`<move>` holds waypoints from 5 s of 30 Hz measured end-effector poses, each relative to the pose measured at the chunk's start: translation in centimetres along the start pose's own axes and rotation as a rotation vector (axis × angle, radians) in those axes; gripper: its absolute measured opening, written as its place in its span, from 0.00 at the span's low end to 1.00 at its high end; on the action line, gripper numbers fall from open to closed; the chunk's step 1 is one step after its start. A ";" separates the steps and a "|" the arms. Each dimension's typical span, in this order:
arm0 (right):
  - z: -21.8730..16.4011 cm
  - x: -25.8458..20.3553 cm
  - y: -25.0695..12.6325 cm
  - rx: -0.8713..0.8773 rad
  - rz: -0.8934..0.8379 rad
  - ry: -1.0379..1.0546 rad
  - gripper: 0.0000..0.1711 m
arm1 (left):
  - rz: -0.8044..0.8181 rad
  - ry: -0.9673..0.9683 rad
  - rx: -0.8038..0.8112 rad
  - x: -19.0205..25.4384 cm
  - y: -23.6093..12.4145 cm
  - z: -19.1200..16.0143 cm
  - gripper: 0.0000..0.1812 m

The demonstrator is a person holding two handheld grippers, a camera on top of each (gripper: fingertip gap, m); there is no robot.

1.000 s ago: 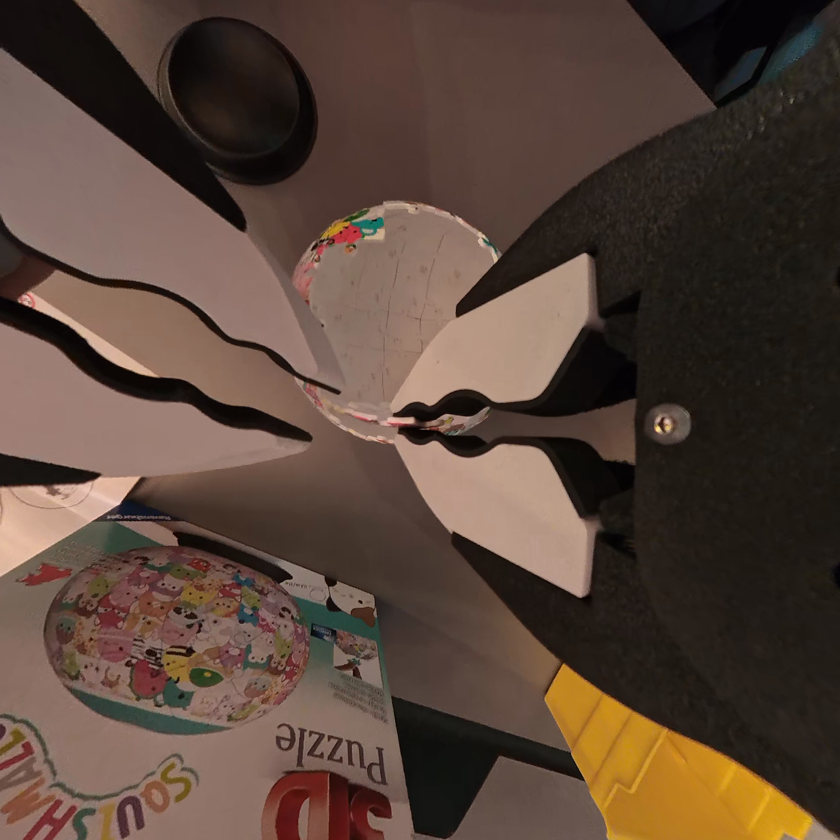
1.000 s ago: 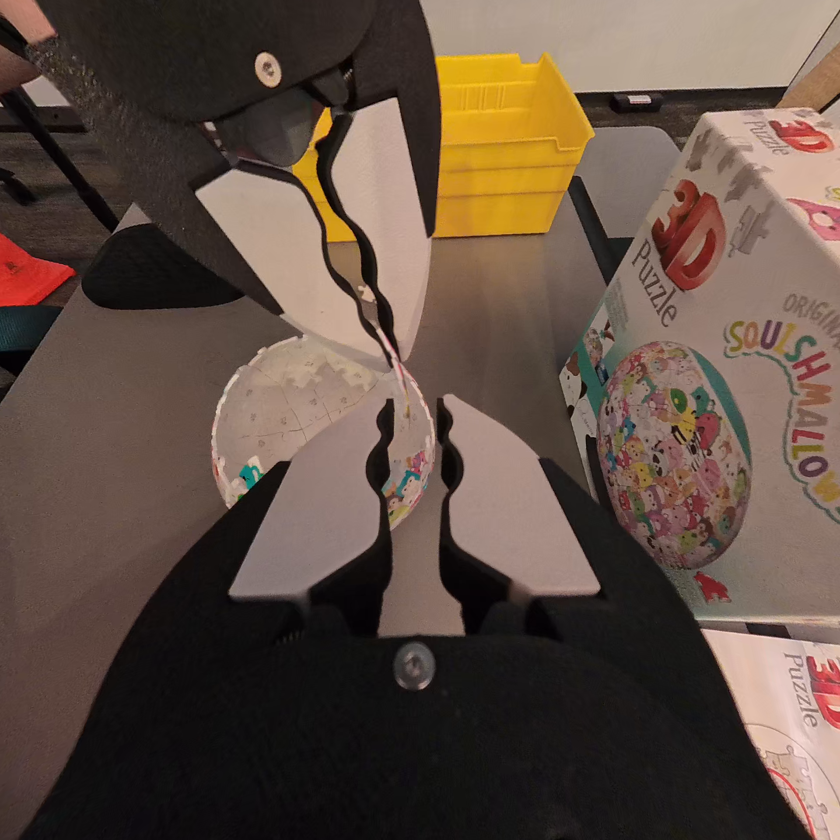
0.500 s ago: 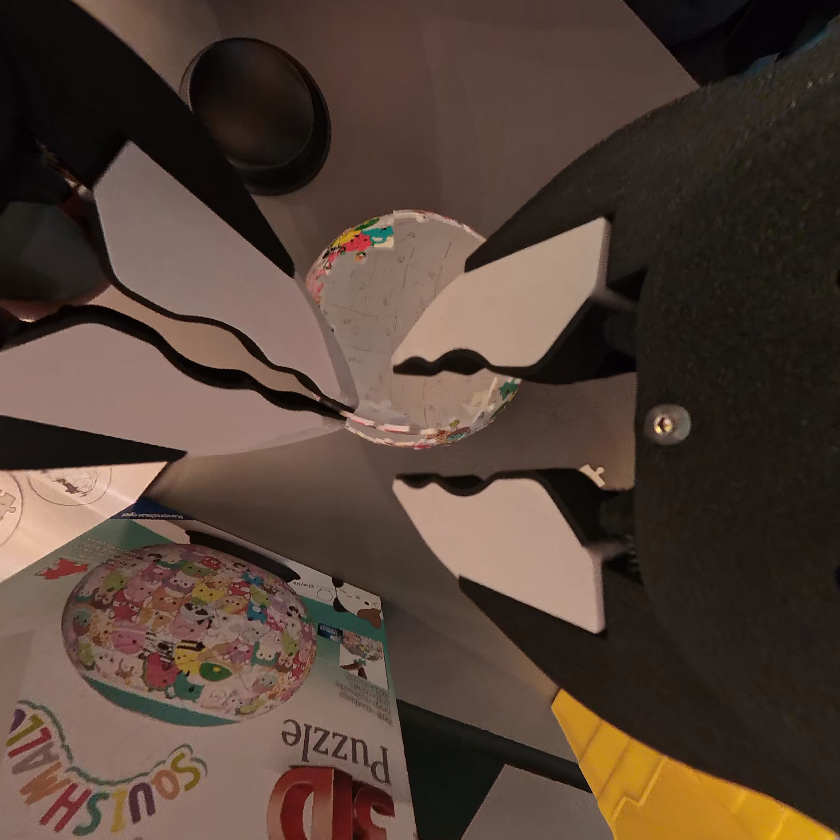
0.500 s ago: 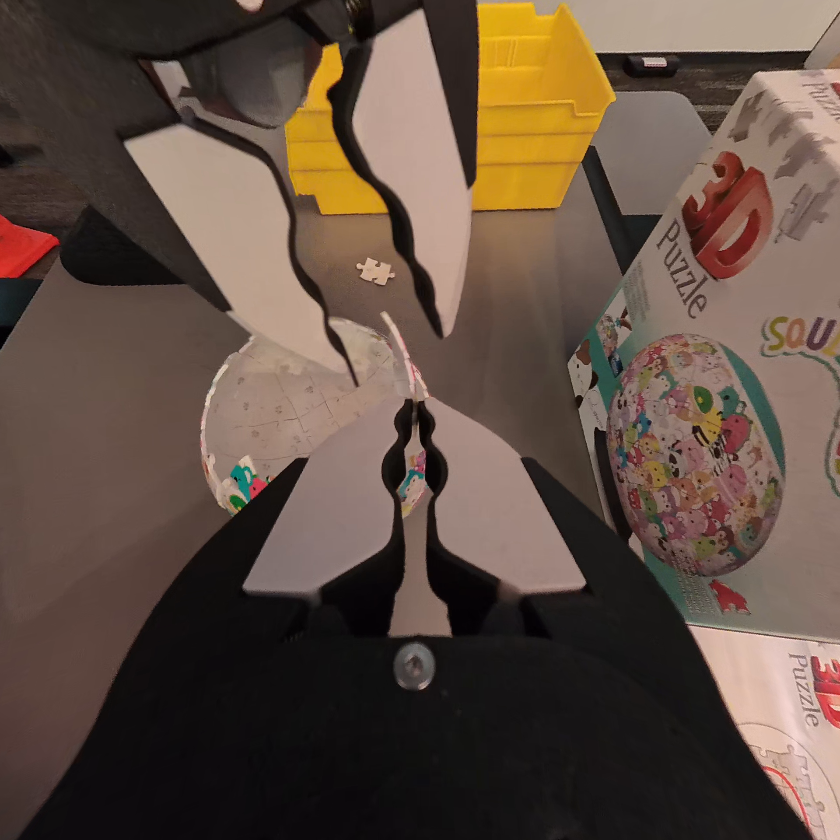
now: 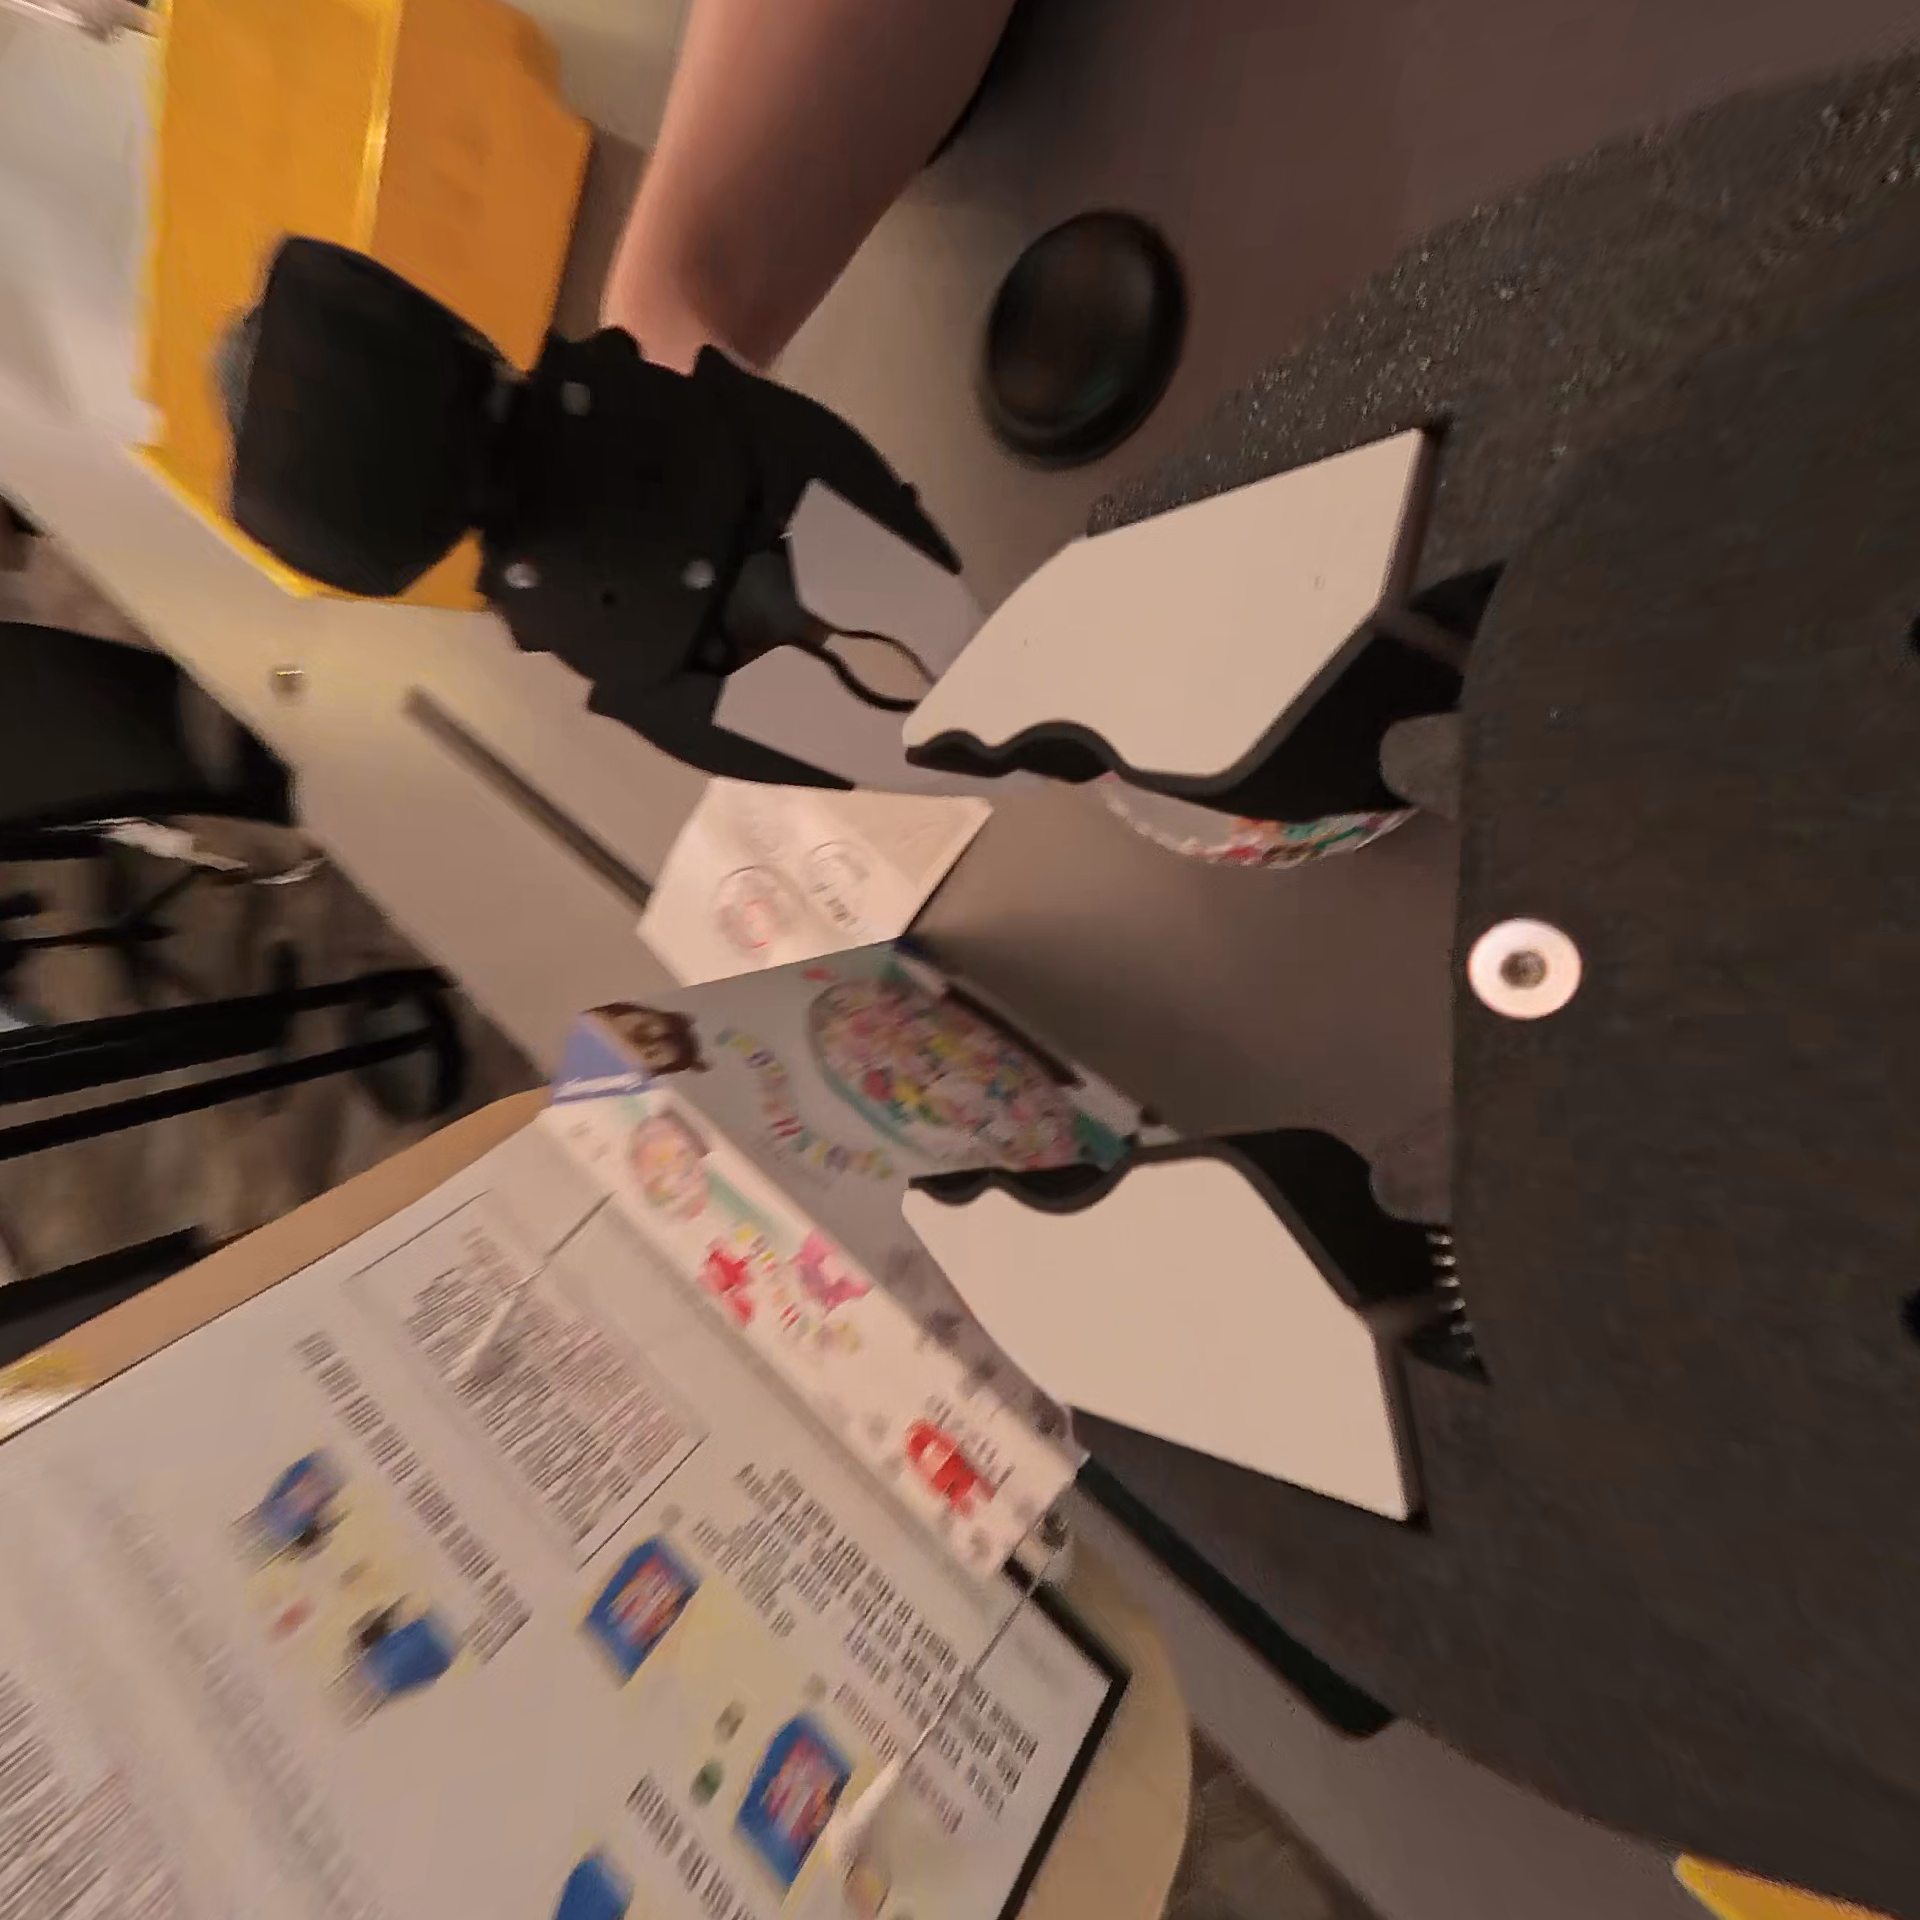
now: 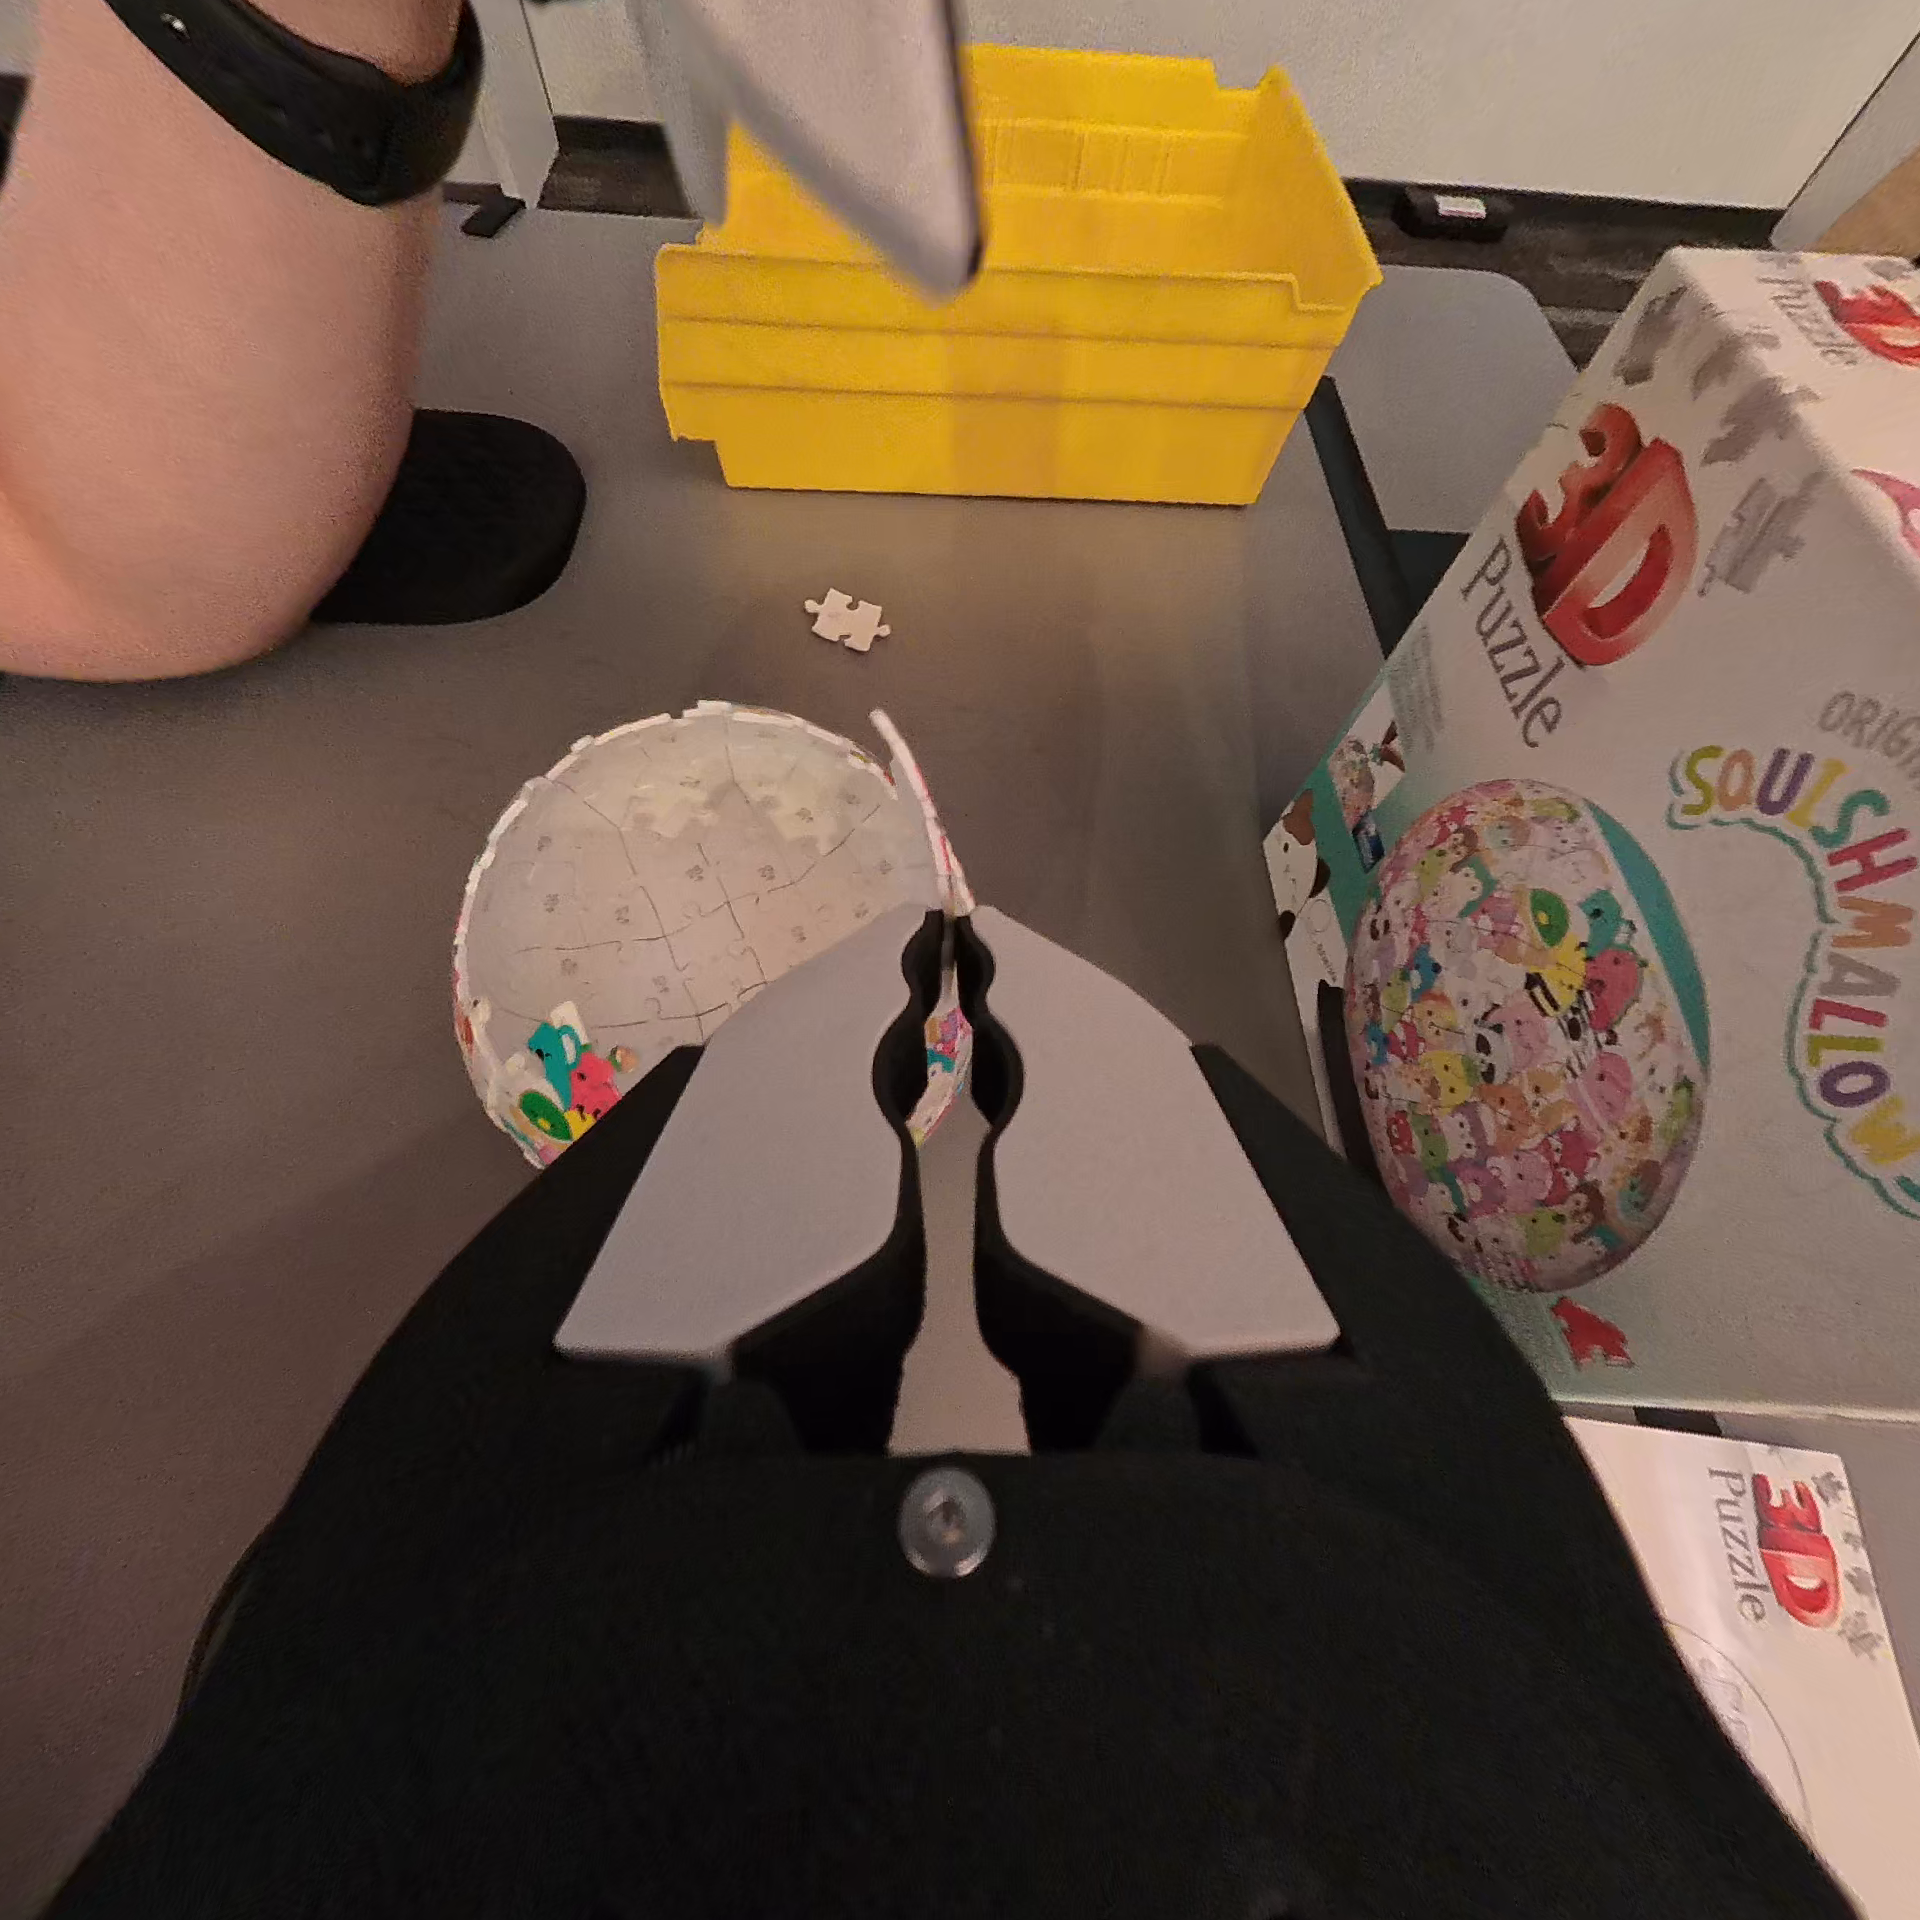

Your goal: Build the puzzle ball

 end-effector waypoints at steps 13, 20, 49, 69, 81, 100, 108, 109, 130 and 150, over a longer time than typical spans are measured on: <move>-0.3 -0.2 1.0 -0.087 -0.022 -0.029 0.02 | -0.177 0.082 -0.036 0.9 0.5 -1.1 0.30; -0.7 -0.4 2.0 -0.130 -0.021 -0.053 0.02 | -0.213 0.130 -0.192 1.6 1.9 -3.3 0.23; -1.0 -0.4 3.0 -0.234 -0.049 -0.074 0.02 | -0.082 0.269 -0.594 2.0 5.5 -8.0 0.23; -1.4 -0.3 2.6 -0.240 -0.074 -0.069 0.02 | -0.084 0.292 -0.586 1.6 5.9 -8.3 0.22; -1.6 -0.3 2.5 -0.240 -0.089 -0.066 0.02 | -0.102 0.326 -0.606 1.9 6.1 -8.6 0.16; -1.3 -0.5 2.2 -0.224 -0.084 -0.068 0.02 | -0.158 0.322 -0.600 2.4 6.0 -8.6 0.10; -1.1 -0.5 2.0 -0.208 -0.081 -0.064 0.02 | -0.171 0.303 -0.567 2.3 5.7 -8.3 0.14; -1.1 -0.5 1.9 -0.207 -0.080 -0.064 0.02 | -0.176 0.297 -0.558 2.3 5.6 -8.2 0.14; -1.1 -0.6 1.3 -0.163 -0.066 -0.081 0.02 | -0.243 0.164 -0.399 0.9 4.0 -6.7 0.21; 1.2 -1.6 0.1 -0.238 -0.131 -0.304 0.02 | -0.250 0.148 -0.206 1.6 0.3 -3.7 0.24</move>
Point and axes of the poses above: each gripper's, where its closed fingertips meet, y out along the fingers, z out of its top, x = y × z across the jaws, the point moved 6 cm from there along -y, back along the fingers, and after that the axes turned 8 degrees about -y, right-handed, at the moved point
